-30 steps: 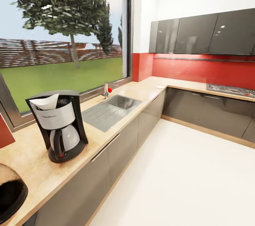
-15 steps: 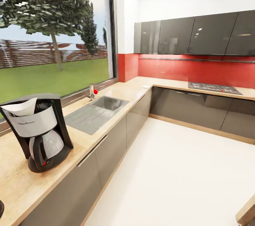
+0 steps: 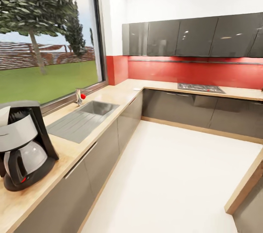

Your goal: Set up a coffee station on the kitchen countertop: keep the coffee maker on the countertop, move the bottle of coffee from the kitchen shelf to the counter next to the coffee maker, place a paper coffee filter on top of the coffee maker, put the saucer next to the coffee maker with the coffee cup on the saucer, and place the electric kettle next to the coffee maker.

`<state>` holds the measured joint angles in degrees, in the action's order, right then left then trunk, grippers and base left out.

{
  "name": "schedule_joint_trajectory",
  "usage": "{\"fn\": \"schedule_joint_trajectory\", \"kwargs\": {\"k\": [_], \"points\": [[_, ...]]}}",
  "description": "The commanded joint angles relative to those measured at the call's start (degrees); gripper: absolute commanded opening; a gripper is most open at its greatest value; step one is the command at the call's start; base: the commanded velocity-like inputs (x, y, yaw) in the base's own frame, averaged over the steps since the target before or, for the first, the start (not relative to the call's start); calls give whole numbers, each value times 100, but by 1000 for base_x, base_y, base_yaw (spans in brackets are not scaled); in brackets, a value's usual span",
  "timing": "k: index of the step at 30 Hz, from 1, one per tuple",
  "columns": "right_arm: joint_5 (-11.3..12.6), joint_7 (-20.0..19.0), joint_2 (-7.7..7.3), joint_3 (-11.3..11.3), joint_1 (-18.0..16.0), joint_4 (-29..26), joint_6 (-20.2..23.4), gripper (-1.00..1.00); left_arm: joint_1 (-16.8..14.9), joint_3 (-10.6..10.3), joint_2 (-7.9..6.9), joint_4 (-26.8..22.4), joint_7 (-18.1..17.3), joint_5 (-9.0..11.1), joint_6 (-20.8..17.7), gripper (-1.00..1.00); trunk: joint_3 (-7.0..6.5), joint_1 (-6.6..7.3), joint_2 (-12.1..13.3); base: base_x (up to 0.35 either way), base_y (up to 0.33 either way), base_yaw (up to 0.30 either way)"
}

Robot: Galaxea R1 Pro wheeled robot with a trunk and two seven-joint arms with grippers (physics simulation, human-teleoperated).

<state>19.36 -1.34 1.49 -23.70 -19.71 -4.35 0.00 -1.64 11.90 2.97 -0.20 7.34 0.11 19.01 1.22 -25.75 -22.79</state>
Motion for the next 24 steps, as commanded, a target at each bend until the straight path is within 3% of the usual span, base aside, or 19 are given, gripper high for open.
{"fn": "schedule_joint_trajectory", "kwargs": {"k": [1, 2, 4, 6, 8, 13, 24], "points": [[-414, -9, 2, 244, -7, 25, -3, 100, -3, 14, 2, 2, 13, 1, 18, 100, 13, -4, -13, 0, 0, -262], [-626, -7, 3, 388, -7, 47, -4, 100, -3, 14, 2, 2, 13, 2, 17, 100, 13, -4, -13, 0, 0, -262], [-1284, -2, 8, 979, -6, 158, -7, 100, -3, 14, 2, 2, 14, 5, 18, 100, 13, -4, -13, 0, 0, -262], [-1576, 2, 13, 1317, -6, 201, -8, 100, -3, 14, 2, 2, 14, 3, 21, 100, 13, -4, -13, 0, 0, -262], [-1730, 6, 11, 1496, -6, 218, -8, 100, -3, 14, 2, 2, 16, 1, 19, 100, 13, -4, -13, 0, 0, -262], [-1885, 21, 5, 1683, -6, 224, -9, 100, -3, 14, 2, 2, 13, 2, 21, 100, 13, -4, -13, 0, 0, -262], [-1884, 28, 9, 1715, -6, 216, -17, 100, -3, 21, 12, -16, 19, 17, 58, 100, 13, -4, -13, 0, 0, -263]]}}
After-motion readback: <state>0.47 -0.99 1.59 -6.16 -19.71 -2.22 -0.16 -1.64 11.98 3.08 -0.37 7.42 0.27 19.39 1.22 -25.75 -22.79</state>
